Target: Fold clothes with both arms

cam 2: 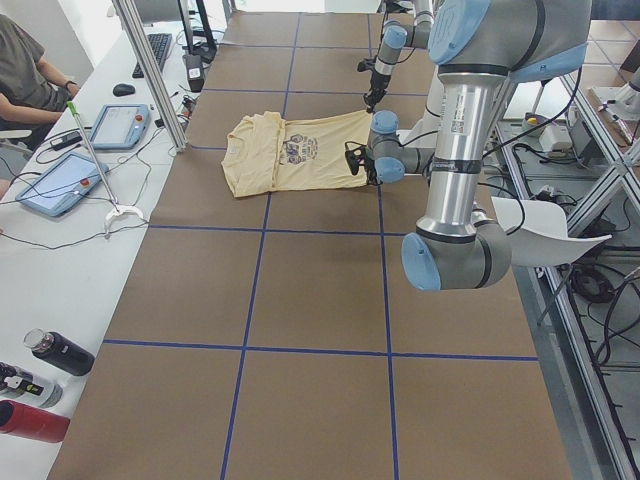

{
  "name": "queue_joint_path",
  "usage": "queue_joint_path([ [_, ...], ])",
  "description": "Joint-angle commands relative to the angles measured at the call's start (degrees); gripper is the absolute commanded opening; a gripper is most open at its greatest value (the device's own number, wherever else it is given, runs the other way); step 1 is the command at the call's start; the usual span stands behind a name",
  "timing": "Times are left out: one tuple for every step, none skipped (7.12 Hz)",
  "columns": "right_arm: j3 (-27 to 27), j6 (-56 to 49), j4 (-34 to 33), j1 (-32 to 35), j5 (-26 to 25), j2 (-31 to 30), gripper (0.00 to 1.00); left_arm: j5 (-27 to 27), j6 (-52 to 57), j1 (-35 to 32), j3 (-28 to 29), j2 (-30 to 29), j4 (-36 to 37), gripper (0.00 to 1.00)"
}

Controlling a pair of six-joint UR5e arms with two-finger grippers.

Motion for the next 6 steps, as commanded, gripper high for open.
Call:
queue_joint_path([
  [4.72, 0.07, -1.44, -0.21, 2.48, -2.71, 0.00, -0.50, 0.22, -0.04, -5.96, 1.90, 2.75, 0.00],
  [6.40, 0.07, -2.67, -0.74, 3.54, -2.90, 0.00, -1.28, -0.31, 0.05, -8.51, 3.22, 2.93, 0.00],
  [7.81, 0.16, -2.86, -0.74, 5.81, -3.25, 0.00, -3.03, -3.10, 0.14, -10.89, 3.06, 5.98, 0.00],
  [8.87, 0.07, -2.86, -0.66, 6.18, -3.60, 0.00, -3.05, -5.65, 0.23, -13.61, 2.97, 9.14, 0.00],
  [11.14, 0.16, -3.04, -0.39, 6.54, -4.30, 0.00, -3.13, -6.72, 0.23, -13.98, 2.45, 9.26, 0.00],
  [11.94, -0.01, -5.04, 4.05, 9.50, -3.53, 0.00, -3.31, -6.81, 0.14, -14.08, 1.40, 9.26, 0.00],
])
